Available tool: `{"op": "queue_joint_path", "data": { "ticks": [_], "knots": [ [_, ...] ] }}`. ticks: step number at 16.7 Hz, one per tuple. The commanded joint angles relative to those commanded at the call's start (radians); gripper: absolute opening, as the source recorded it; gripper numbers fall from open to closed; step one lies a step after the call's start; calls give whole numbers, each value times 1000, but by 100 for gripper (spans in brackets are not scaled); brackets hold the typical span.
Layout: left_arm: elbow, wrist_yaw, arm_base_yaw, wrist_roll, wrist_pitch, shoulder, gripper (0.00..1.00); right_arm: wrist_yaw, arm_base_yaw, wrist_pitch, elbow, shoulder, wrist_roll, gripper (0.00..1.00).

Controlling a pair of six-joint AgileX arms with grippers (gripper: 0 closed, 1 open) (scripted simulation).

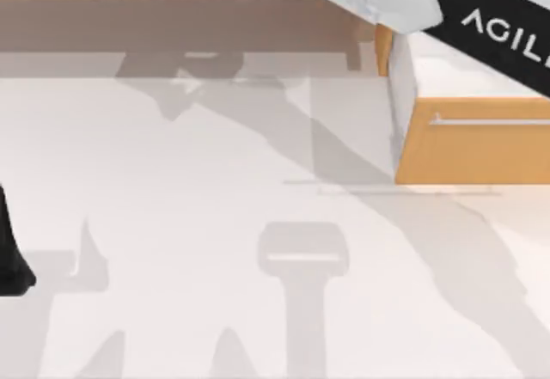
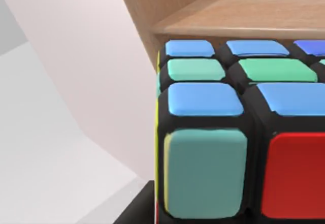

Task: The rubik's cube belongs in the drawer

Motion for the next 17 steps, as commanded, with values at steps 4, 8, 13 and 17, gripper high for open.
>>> {"op": "queue_joint_path", "data": {
  "ticks": [4, 8, 13, 17],
  "knots": [
    [0, 0, 0, 0, 0, 0, 100, -70, -107, -353, 69, -65, 2, 0],
    [0, 0, 0, 0, 0, 0, 100, -70, -250, -717, 116, -60, -38, 0],
    [0, 0, 0, 0, 0, 0, 100, 3, -460, -1094, 168, 53, -121, 0],
    [0, 0, 0, 0, 0, 0, 100, 88, -624, -1278, 224, 218, -191, 0]
  ]
}}
